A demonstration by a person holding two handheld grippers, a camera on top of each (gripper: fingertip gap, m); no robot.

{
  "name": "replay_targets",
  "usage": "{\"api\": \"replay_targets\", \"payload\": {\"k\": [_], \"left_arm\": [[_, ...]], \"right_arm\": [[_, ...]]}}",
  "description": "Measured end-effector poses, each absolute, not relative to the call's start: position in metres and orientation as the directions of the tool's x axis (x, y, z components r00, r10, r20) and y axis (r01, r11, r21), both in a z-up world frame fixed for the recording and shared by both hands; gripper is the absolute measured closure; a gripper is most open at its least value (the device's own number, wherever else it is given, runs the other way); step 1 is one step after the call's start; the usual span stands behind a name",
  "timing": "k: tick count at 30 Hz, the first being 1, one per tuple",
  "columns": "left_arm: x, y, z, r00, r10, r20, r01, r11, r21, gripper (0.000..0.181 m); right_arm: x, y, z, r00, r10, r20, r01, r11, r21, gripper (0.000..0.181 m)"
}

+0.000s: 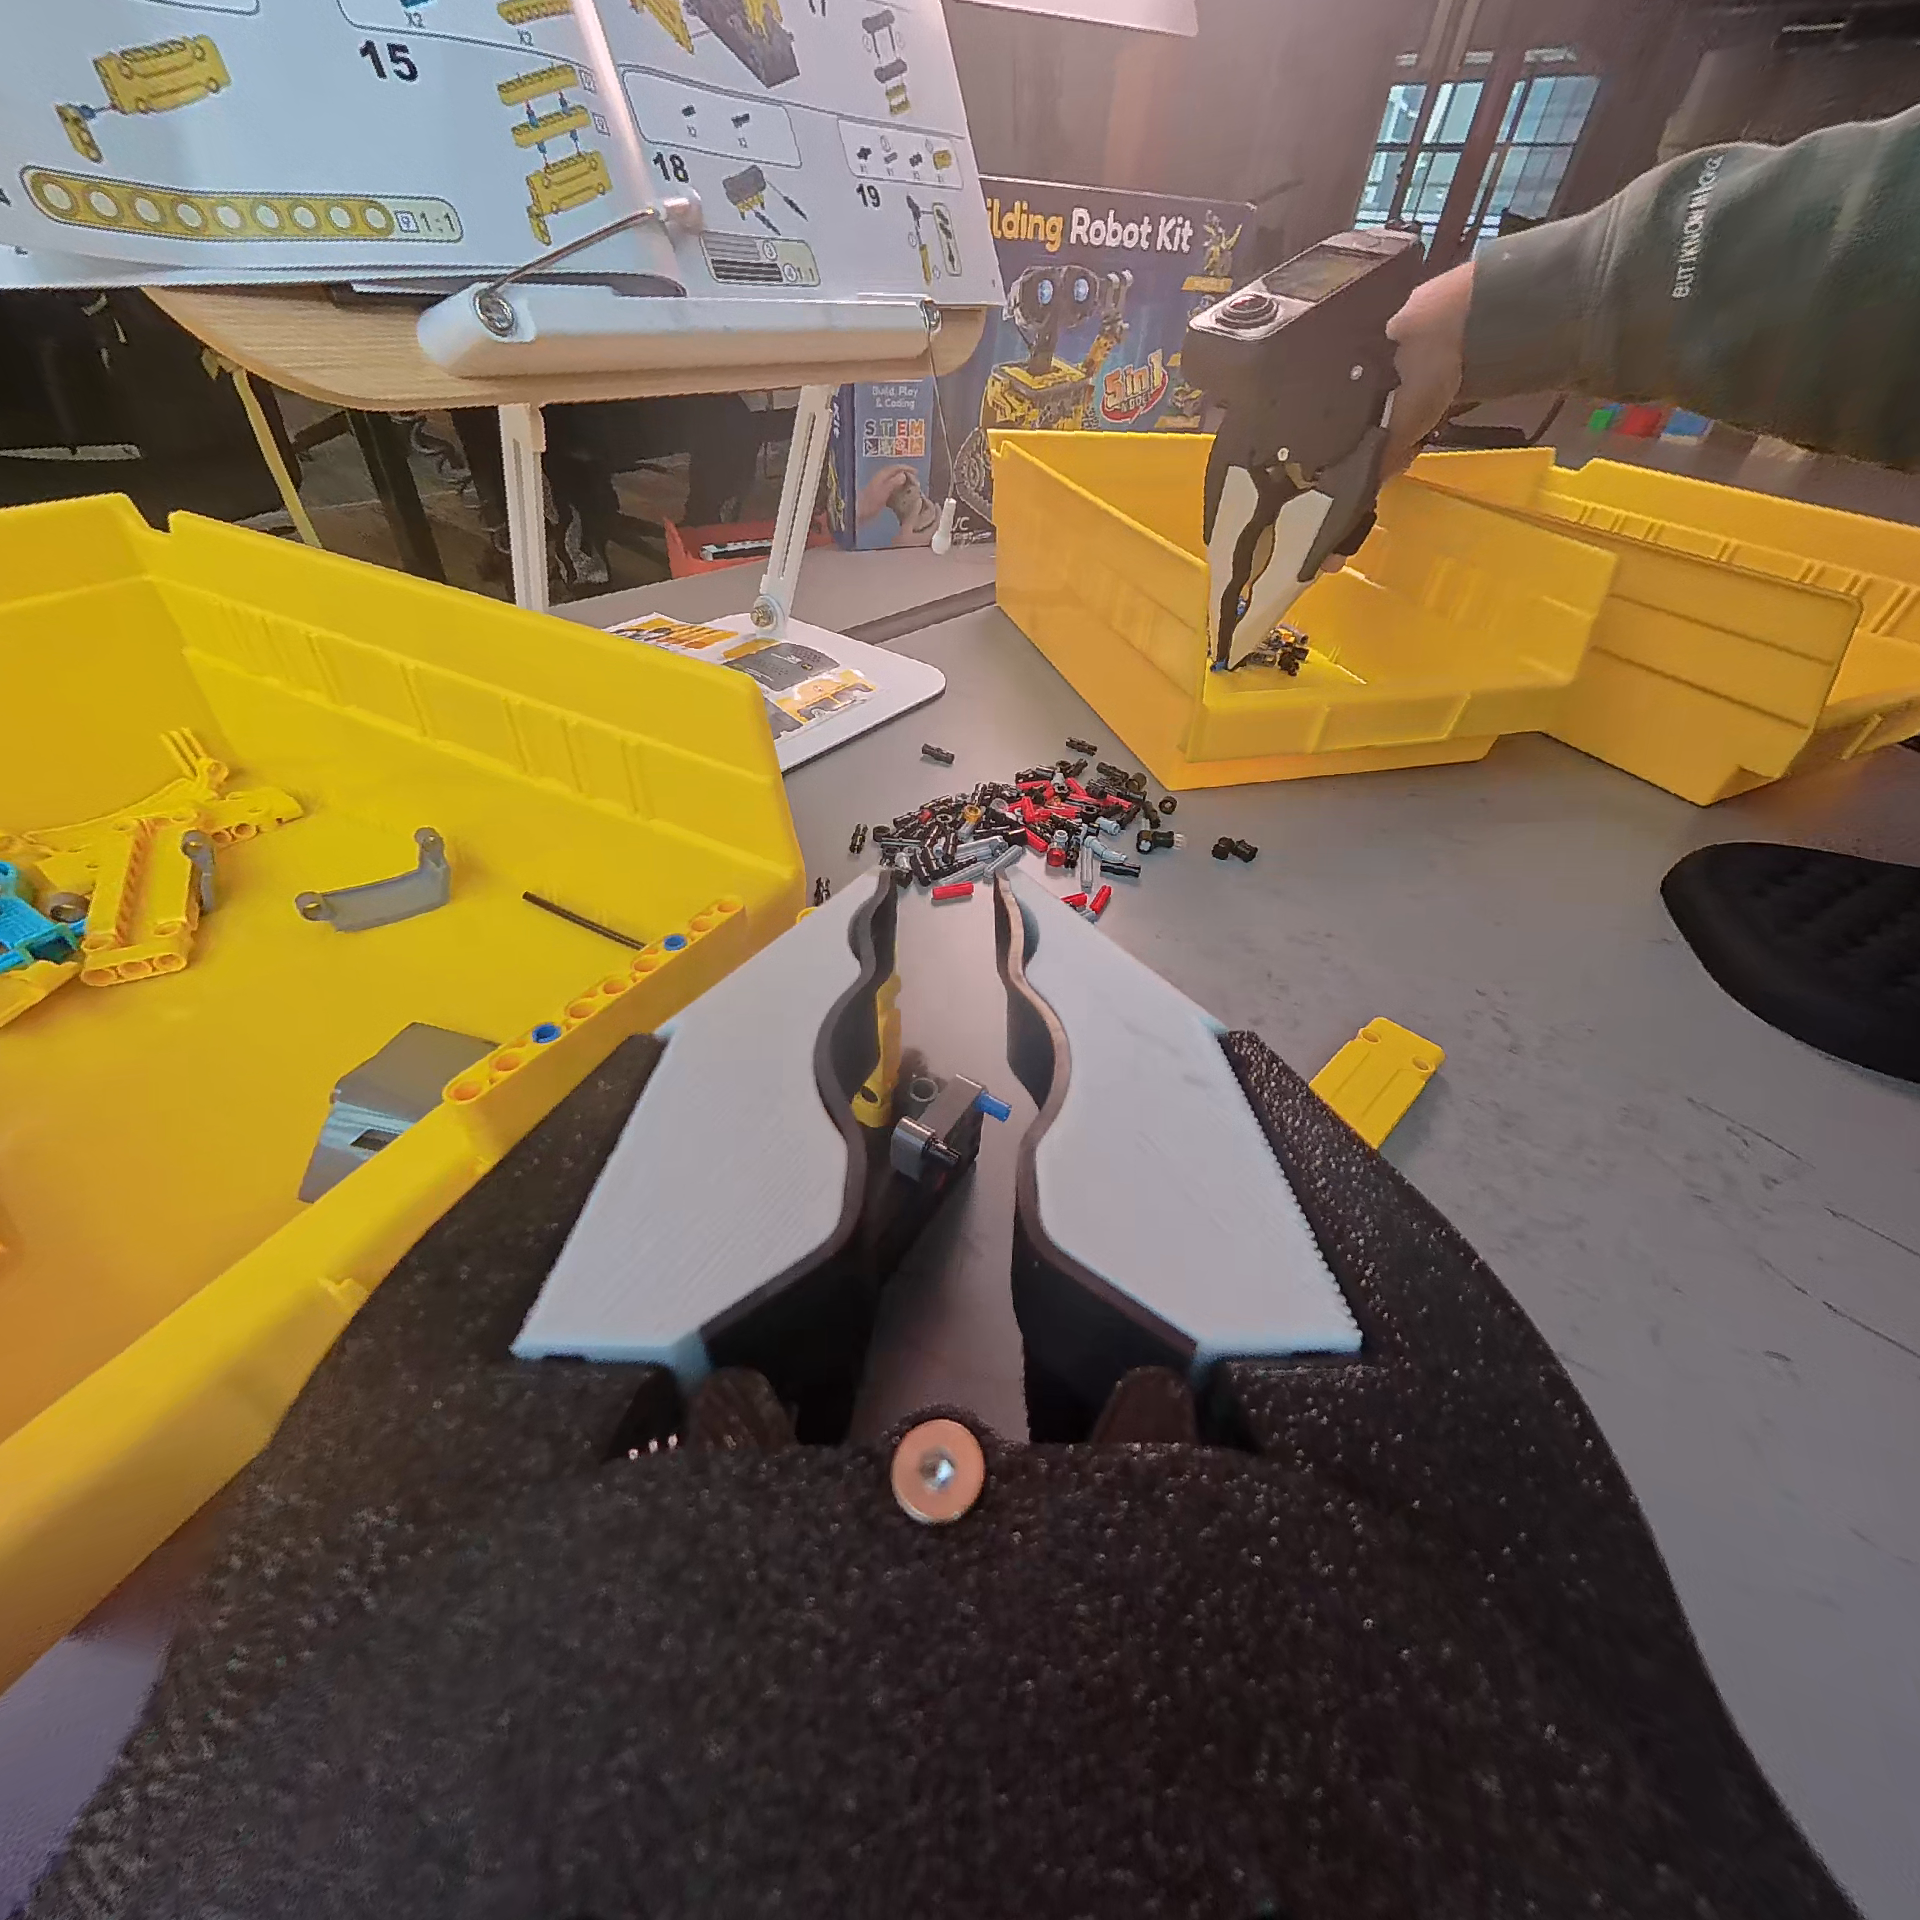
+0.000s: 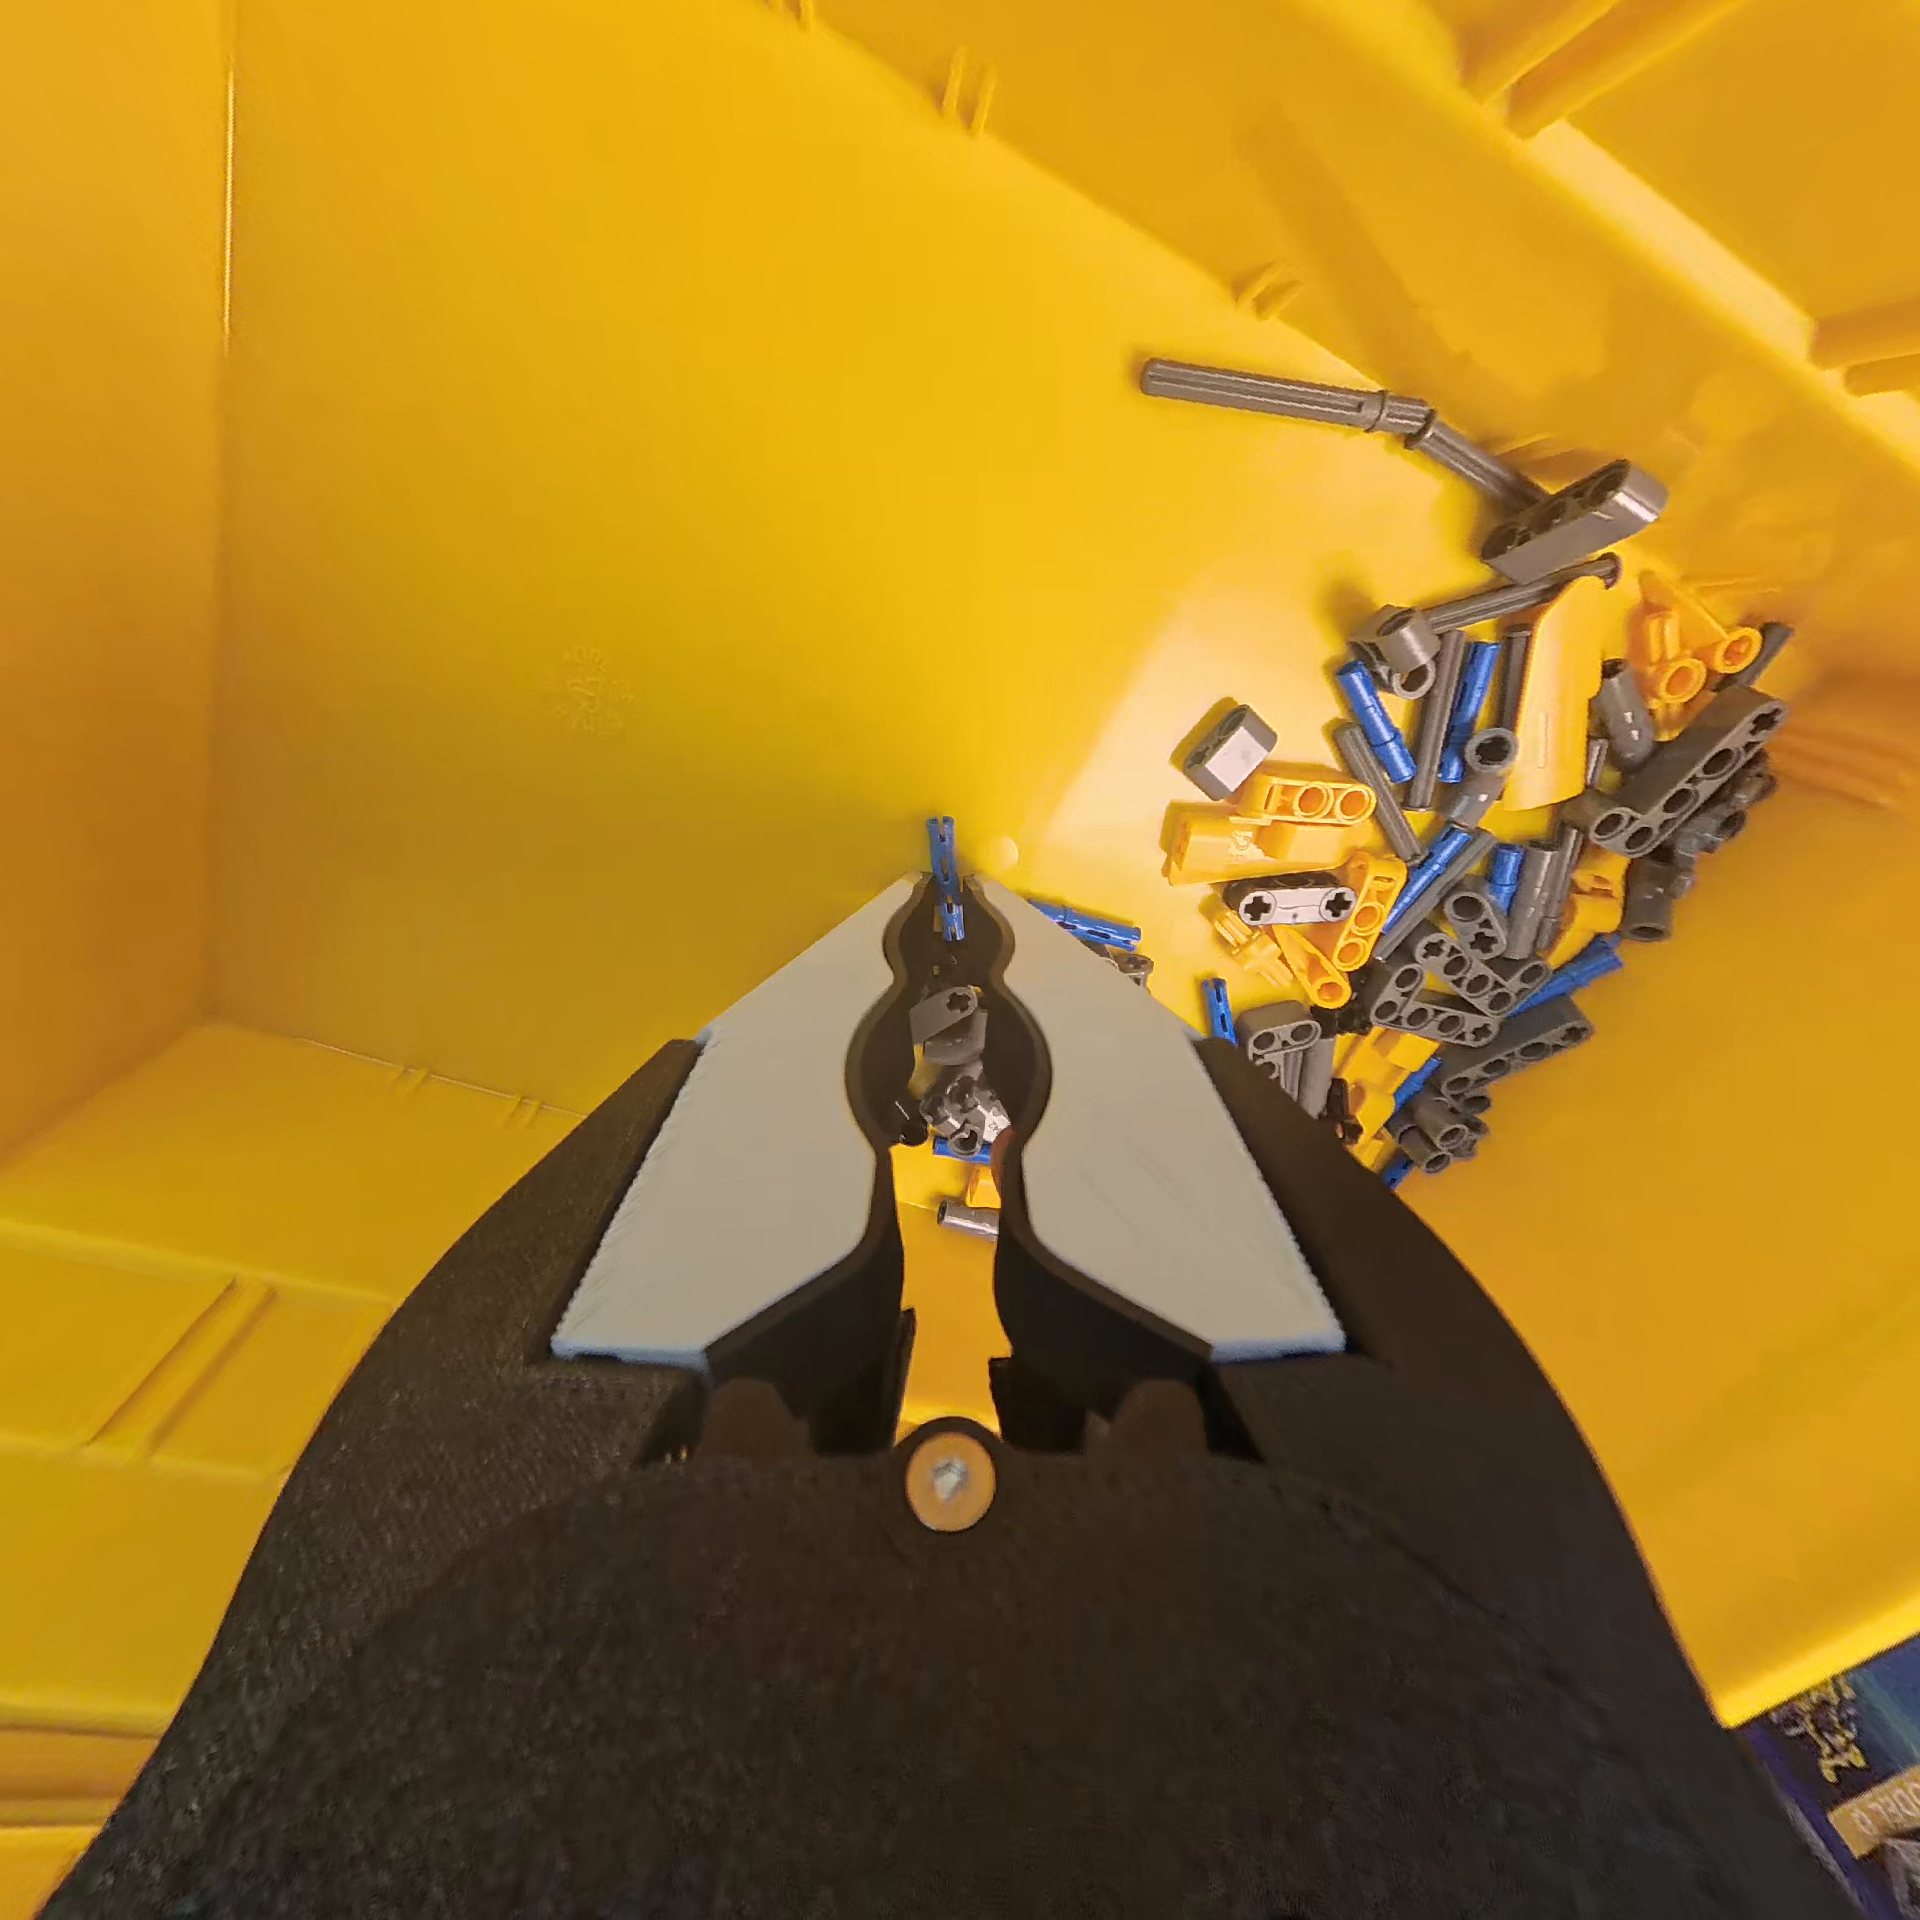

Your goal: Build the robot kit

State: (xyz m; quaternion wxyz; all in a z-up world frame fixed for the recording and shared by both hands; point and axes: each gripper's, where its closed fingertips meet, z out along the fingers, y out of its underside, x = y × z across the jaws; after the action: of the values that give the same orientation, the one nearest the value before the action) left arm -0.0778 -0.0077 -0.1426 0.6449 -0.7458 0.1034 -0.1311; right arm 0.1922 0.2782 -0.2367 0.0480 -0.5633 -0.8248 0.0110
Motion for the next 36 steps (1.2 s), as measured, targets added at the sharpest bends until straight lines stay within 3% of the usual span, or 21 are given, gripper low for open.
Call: {"api": "replay_targets", "payload": {"k": [3, 8, 11, 17, 27, 30, 33, 36], "left_arm": [[-0.078, -0.009, -0.142, 0.944, -0.324, 0.064, 0.017, -0.144, -0.989, 0.164], [-0.075, -0.010, -0.141, 0.938, -0.338, 0.081, 0.033, -0.146, -0.989, 0.164], [-0.072, -0.011, -0.140, 0.930, -0.352, 0.102, 0.049, -0.155, -0.987, 0.164], [-0.069, -0.014, -0.138, 0.923, -0.368, 0.113, 0.059, -0.153, -0.986, 0.164], [-0.067, -0.016, -0.137, 0.922, -0.374, 0.102, 0.047, -0.155, -0.987, 0.164], [-0.066, -0.015, -0.138, 0.923, -0.373, 0.096, 0.040, -0.156, -0.987, 0.164], [-0.068, -0.015, -0.137, 0.925, -0.367, 0.097, 0.042, -0.154, -0.987, 0.164], [-0.068, -0.015, -0.137, 0.925, -0.364, 0.109, 0.055, -0.156, -0.986, 0.163]], "right_arm": [[0.189, 0.274, -0.231, -0.374, 0.920, 0.117, 0.919, 0.384, -0.084, 0.178], [0.133, 0.202, -0.165, -0.407, 0.892, 0.197, 0.814, 0.452, -0.366, 0.177], [0.106, 0.135, -0.144, -0.478, 0.853, 0.211, 0.729, 0.519, -0.447, 0.177], [0.085, 0.067, -0.193, -0.522, 0.834, 0.181, 0.752, 0.549, -0.364, 0.177], [0.098, 0.045, -0.241, -0.529, 0.842, 0.106, 0.788, 0.534, -0.306, 0.169], [0.094, 0.061, -0.211, -0.490, 0.856, 0.163, 0.778, 0.514, -0.362, 0.164], [0.089, 0.123, -0.134, -0.312, 0.913, 0.262, 0.773, 0.405, -0.488, 0.164], [0.126, 0.216, -0.116, -0.177, 0.929, 0.324, 0.871, 0.301, -0.388, 0.164]]}}
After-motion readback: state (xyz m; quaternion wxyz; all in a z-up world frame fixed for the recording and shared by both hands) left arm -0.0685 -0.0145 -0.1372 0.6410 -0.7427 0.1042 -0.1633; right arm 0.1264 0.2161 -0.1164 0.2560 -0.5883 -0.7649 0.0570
